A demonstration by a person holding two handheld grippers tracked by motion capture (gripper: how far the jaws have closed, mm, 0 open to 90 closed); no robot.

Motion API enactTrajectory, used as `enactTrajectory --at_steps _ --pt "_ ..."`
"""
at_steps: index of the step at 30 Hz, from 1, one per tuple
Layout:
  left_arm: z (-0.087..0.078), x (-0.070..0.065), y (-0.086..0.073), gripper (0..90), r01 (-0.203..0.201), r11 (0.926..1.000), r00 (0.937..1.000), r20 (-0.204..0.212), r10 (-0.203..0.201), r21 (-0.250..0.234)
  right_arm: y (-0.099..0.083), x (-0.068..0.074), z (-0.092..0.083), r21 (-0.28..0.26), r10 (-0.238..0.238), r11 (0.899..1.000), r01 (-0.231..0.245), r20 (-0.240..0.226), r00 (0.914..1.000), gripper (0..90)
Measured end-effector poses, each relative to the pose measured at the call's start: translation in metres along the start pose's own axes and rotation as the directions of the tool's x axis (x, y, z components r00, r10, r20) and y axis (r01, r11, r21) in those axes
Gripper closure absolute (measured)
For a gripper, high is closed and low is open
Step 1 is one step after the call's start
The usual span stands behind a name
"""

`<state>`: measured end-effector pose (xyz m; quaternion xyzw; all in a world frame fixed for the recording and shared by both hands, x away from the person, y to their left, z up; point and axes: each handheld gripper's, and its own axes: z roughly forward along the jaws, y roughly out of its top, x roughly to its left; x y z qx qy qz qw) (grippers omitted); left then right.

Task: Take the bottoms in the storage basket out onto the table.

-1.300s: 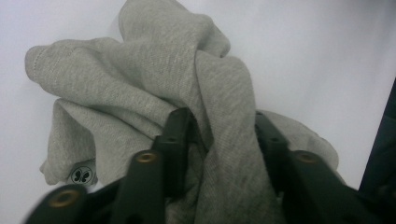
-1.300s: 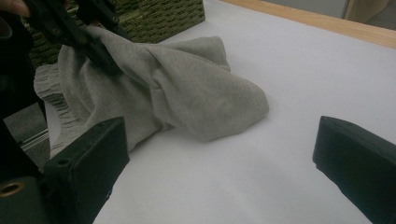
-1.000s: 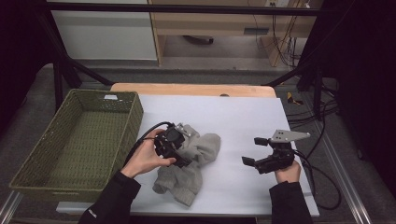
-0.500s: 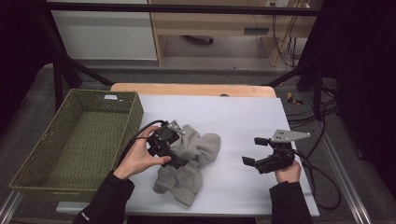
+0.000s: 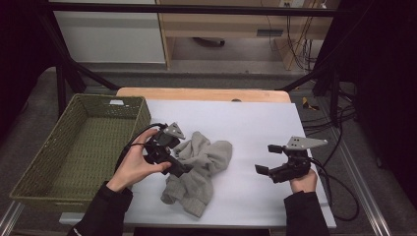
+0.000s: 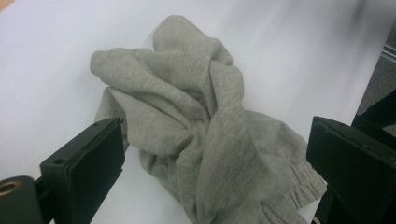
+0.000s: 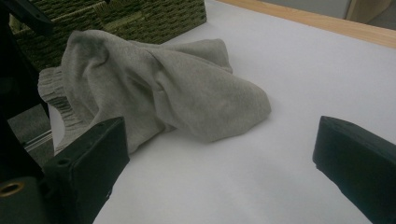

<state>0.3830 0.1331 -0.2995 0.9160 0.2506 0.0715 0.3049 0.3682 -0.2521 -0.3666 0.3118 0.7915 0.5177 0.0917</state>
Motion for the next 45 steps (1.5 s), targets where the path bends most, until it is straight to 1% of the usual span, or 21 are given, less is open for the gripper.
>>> enactTrajectory --at_steps 7,11,16,21,29,34,38,45 --pt "-0.014 -0.002 -0.001 5.1 0.0 0.9998 0.9999 -0.014 0.0 -0.018 0.0 0.0 0.0 -0.001 0.001 1.0 -0.001 -0.002 1.0 4.1" --pt "-0.021 -0.004 -0.001 5.3 -0.004 1.0 0.9997 -0.023 0.004 -0.004 0.0 0.0 0.0 -0.001 0.003 1.0 -0.003 -0.003 1.0 4.1" --pt "-0.028 -0.004 -0.002 5.2 -0.006 0.9999 0.9995 -0.031 0.006 -0.012 0.0 0.0 0.0 0.001 0.003 1.0 -0.003 -0.003 1.0 4.1" --pt "-0.031 0.0 -0.008 5.1 0.006 0.9998 0.9991 -0.042 -0.007 -0.021 0.0 0.0 -0.001 -0.001 0.004 1.0 -0.004 -0.004 1.0 4.1" --pt "-0.04 0.011 -0.024 5.1 0.034 0.9982 0.9975 -0.059 -0.037 -0.05 0.0 0.0 0.0 0.001 0.002 1.0 -0.002 -0.004 1.0 4.1" --pt "-0.046 0.019 -0.039 5.1 0.058 0.9963 0.9957 -0.069 -0.062 -0.063 0.0 0.0 0.0 0.002 0.002 1.0 -0.002 -0.005 1.0 4.1" --pt "-0.052 0.026 -0.052 4.9 0.076 0.9944 0.9934 -0.08 -0.082 -0.073 0.0 0.0 0.001 0.004 -0.002 1.0 0.002 -0.005 1.0 4.1" --pt "-0.064 0.036 -0.071 4.5 0.105 0.9894 0.9877 -0.106 -0.116 -0.1 0.0 0.0 0.002 0.009 0.002 1.0 -0.002 -0.006 1.0 4.1"
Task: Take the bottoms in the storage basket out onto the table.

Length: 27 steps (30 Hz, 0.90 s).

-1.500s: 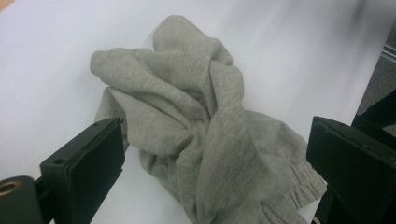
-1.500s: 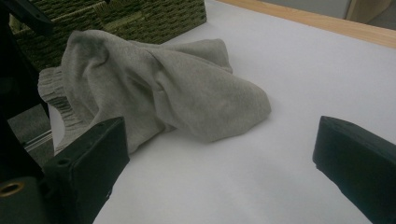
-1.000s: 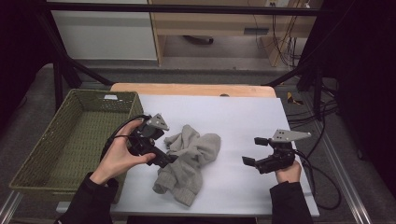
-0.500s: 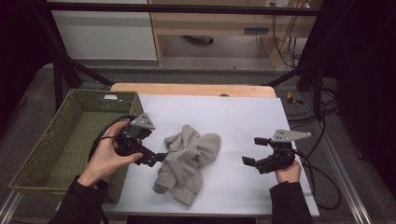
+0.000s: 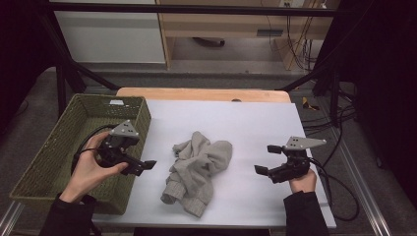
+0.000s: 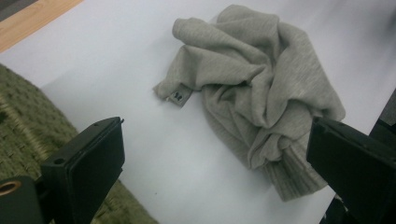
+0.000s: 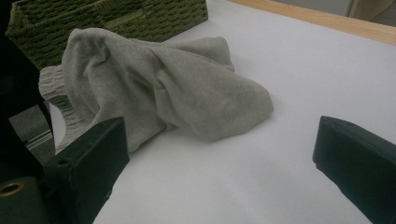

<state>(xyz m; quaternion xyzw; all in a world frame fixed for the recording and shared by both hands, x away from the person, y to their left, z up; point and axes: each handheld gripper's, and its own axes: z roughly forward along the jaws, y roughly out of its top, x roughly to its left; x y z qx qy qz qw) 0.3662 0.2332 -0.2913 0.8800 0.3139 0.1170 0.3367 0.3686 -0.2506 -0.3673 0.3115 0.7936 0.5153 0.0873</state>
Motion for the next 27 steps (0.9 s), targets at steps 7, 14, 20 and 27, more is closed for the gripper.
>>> enactTrajectory --at_steps 7,14,20,27 --pt "-0.007 0.011 -0.018 4.1 0.029 0.9993 0.9995 -0.013 -0.029 -0.024 0.0 0.0 0.001 0.005 0.0 1.0 0.0 0.0 1.0 4.1" --pt "-0.011 0.024 -0.038 3.9 0.07 0.9967 0.997 -0.029 -0.071 -0.04 0.0 0.0 0.002 0.008 0.0 1.0 0.0 0.0 1.0 4.1" --pt "-0.014 0.035 -0.056 3.8 0.1 0.9931 0.9936 -0.047 -0.103 -0.061 -0.001 0.0 0.003 0.015 0.0 1.0 0.0 0.0 1.0 4.1" --pt "-0.011 0.045 -0.073 3.7 0.132 0.989 0.9893 -0.054 -0.136 -0.066 -0.001 0.0 0.003 0.02 0.001 1.0 -0.001 -0.002 1.0 4.1"
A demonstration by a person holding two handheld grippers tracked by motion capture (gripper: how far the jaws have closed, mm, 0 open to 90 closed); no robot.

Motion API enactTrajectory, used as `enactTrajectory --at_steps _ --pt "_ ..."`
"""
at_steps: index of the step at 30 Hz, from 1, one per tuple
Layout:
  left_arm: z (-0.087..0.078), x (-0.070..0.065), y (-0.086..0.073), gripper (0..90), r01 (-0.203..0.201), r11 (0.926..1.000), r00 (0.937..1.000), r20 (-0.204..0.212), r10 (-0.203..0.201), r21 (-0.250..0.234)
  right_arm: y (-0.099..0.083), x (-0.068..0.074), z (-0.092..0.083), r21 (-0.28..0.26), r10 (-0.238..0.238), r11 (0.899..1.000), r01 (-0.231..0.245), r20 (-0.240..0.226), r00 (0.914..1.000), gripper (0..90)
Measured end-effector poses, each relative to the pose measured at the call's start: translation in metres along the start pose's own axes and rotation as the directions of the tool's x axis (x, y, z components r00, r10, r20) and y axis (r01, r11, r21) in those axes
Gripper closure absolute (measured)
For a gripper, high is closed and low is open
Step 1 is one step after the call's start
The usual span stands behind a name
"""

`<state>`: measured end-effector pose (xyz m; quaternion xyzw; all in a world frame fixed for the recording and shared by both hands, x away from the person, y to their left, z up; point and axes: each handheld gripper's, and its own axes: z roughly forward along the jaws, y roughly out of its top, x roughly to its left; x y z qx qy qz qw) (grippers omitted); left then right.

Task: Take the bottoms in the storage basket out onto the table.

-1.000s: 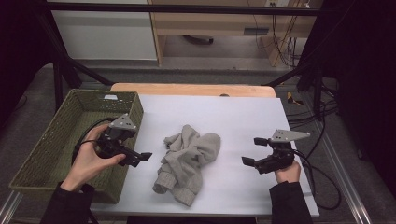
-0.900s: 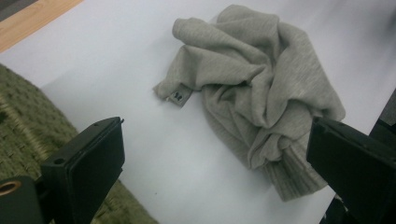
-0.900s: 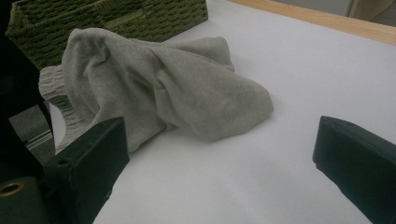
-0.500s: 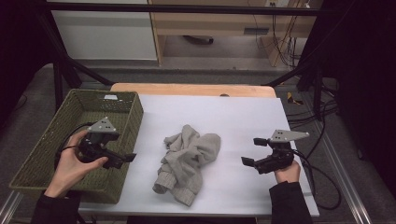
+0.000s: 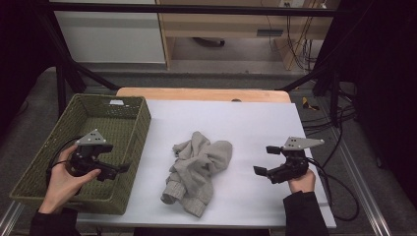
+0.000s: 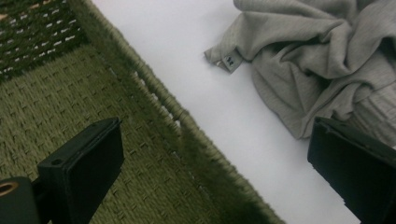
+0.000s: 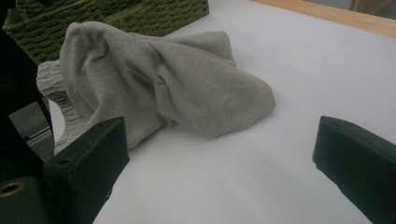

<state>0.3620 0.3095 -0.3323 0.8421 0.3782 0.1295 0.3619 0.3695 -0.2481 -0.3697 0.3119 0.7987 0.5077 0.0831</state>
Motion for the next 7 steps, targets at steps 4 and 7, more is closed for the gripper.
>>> enactTrajectory --at_steps 4,7 --pt "-0.0026 0.0039 -0.003 3.7 0.011 0.9998 0.9999 -0.008 -0.012 -0.016 -0.0001 0.0001 -0.0003 -0.001 0.0 1.0 0.0 -0.002 1.0 4.1" --pt "-0.0019 0.0048 -0.0051 3.5 0.016 0.9998 0.9998 -0.01 -0.016 -0.015 0.0 0.0002 -0.0004 0.0 -0.002 1.0 0.002 -0.002 1.0 4.1"
